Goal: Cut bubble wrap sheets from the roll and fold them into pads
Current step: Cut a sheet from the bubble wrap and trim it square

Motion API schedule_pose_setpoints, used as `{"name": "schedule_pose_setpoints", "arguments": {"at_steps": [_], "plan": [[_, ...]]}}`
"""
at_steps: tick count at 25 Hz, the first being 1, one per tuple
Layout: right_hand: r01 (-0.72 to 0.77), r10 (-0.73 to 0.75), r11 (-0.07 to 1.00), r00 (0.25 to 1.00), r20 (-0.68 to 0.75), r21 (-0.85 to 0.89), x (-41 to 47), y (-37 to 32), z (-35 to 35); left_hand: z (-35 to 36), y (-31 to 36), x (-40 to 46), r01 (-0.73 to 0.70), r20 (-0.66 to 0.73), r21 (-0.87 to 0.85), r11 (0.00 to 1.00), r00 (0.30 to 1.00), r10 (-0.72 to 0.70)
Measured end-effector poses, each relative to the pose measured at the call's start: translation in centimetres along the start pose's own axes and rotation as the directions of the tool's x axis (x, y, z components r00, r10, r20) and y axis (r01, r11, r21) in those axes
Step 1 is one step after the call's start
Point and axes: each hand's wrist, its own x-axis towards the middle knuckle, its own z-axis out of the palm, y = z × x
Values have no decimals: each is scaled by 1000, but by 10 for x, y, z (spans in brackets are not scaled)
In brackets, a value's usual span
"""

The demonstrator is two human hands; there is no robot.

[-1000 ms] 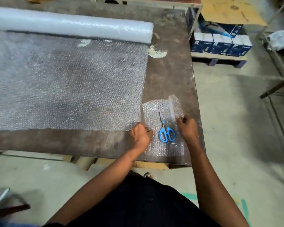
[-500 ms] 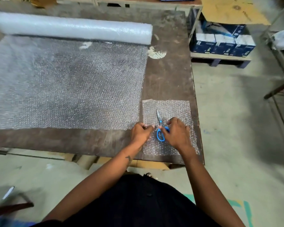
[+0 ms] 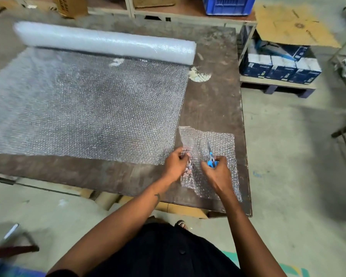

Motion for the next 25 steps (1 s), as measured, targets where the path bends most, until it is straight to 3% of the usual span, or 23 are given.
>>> {"name": "schedule_pose_setpoints", "arguments": {"at_steps": [3,6,9,13,17,25], "plan": [[13,-9,982,1000,-19,190,6,-9,11,-26,16,16,23,73,-118,993,997,-14],[79,-85,974,996,18,215,18,-27,34,-61,22,35,69,88,-168,983,995,-55],[190,-192,981,981,26,47,33,-41,65,-99,16,54,113,120,-225,968,989,-87],[361,-364,914,931,16,-188,36,-65,102,-141,-2,78,171,132,-284,943,982,-138],[375,-381,882,924,35,-287,40,-83,134,-176,-22,101,210,129,-363,908,976,-174],[380,-341,839,925,167,-389,51,-100,183,-241,-32,122,289,225,-207,935,944,-242]]}}
